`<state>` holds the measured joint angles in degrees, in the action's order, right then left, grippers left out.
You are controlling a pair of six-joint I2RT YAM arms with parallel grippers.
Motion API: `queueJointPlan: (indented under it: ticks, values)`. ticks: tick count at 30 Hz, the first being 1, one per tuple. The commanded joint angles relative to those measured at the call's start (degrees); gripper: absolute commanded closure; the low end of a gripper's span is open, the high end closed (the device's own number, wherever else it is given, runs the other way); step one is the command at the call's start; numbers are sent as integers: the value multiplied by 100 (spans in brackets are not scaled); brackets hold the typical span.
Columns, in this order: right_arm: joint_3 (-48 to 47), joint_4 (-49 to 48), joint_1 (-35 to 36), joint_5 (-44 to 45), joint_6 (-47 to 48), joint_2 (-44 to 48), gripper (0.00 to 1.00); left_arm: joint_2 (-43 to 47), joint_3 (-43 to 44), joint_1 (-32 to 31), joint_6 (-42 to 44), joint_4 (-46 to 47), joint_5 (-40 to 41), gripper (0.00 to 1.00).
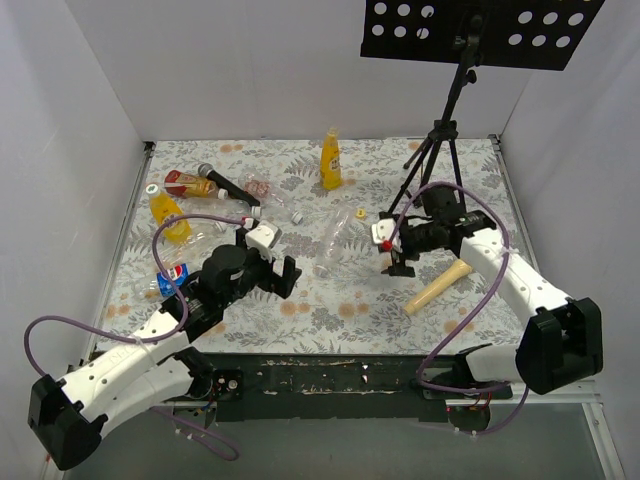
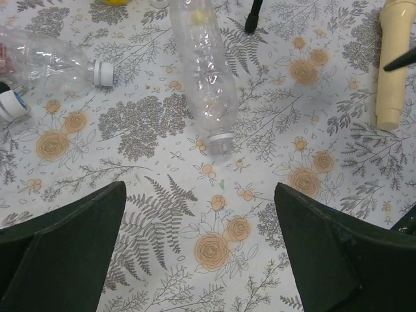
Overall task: Unscrew the bottle caps
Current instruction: Pick up the plastic bottle at the center of the board.
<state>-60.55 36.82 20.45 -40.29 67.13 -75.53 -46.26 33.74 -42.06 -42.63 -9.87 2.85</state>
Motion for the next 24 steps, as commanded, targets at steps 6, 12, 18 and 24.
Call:
queueJointPlan:
  ticks: [6, 12, 18, 24]
  values:
    - [-280, 46, 1066, -58, 2840, -769, 3, 574, -174, 32, 53, -200, 873, 2]
    - [-1044, -579, 1585, 925, 3103, -1963, 3, 1083, -280, 32, 62, -182, 1805, 2]
    - [-2037, -685, 1813, 1463, 3297, -3159, 4, 1453, -368, 32, 106, -94, 2053, 2]
    - [-2908, -606, 2042, 1578, 3333, -3864, 4, 1304, -341, 32, 176, -103, 2053, 2]
